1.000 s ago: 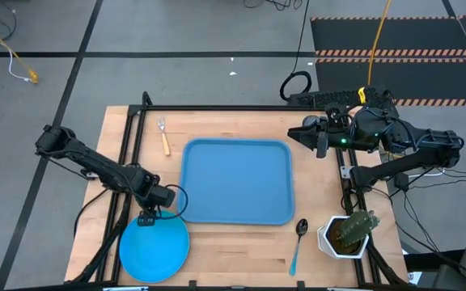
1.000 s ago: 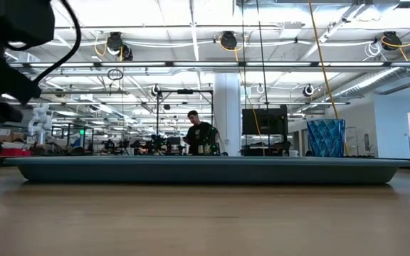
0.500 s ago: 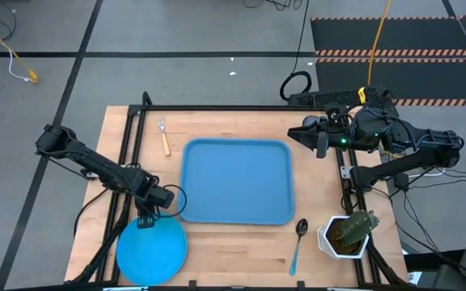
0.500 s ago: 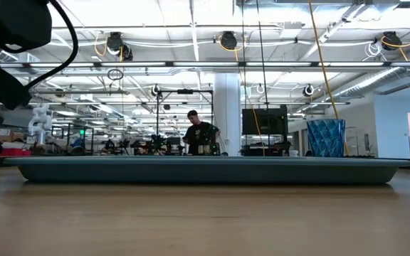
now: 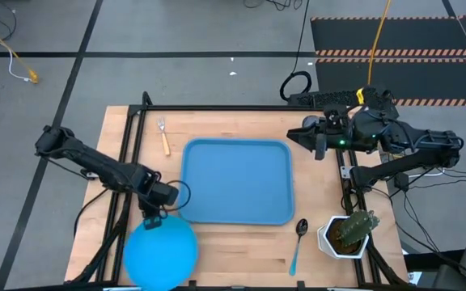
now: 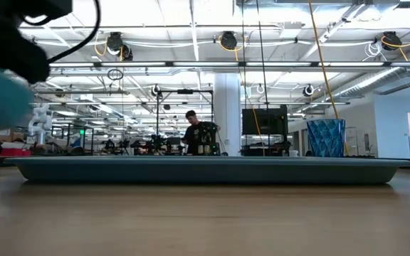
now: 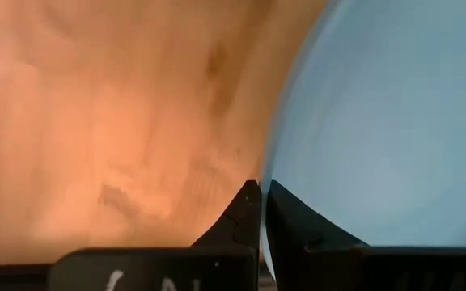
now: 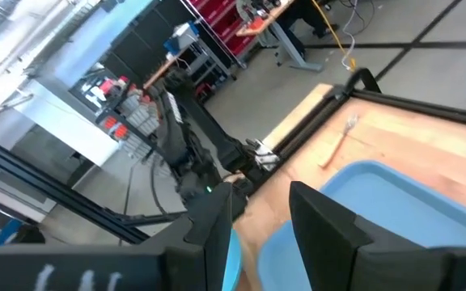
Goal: Pick and place plate/cup/fork/spoon on tray
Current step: Put the light blue plate on the blue tray
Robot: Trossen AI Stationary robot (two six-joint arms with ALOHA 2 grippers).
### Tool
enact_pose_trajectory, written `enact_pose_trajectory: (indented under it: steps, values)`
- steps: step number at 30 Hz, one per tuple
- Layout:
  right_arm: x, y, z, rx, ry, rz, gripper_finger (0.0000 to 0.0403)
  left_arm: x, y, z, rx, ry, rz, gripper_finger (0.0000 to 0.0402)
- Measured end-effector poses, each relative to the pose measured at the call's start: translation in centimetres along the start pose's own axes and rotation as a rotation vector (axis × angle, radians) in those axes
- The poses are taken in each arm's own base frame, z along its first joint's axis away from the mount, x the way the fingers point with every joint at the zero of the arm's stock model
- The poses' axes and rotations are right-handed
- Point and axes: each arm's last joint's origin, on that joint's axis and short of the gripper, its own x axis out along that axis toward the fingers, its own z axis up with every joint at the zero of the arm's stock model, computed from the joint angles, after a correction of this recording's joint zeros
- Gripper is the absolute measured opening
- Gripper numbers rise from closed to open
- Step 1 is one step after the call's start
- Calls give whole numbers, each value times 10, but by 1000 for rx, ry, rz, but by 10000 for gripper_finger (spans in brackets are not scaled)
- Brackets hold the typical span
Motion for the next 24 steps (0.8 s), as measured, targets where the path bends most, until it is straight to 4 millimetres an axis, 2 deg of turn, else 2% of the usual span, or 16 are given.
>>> enact_pose_trajectory:
  steps: [4, 12, 18, 24]
  values:
    - [9, -7, -10, 35, 3, -1, 121, -12, 0, 10, -148, -83, 3, 6]
    - [20, -4, -16, 49, -37, 191, 121, -39, 6, 33, -428, -294, -8, 6]
    - [17, -4, -15, 31, -50, 201, 121, -53, 24, 55, -665, -448, -44, 6]
    - [9, -4, -11, 17, -68, 218, 121, -53, 42, 85, -818, -529, -85, 5]
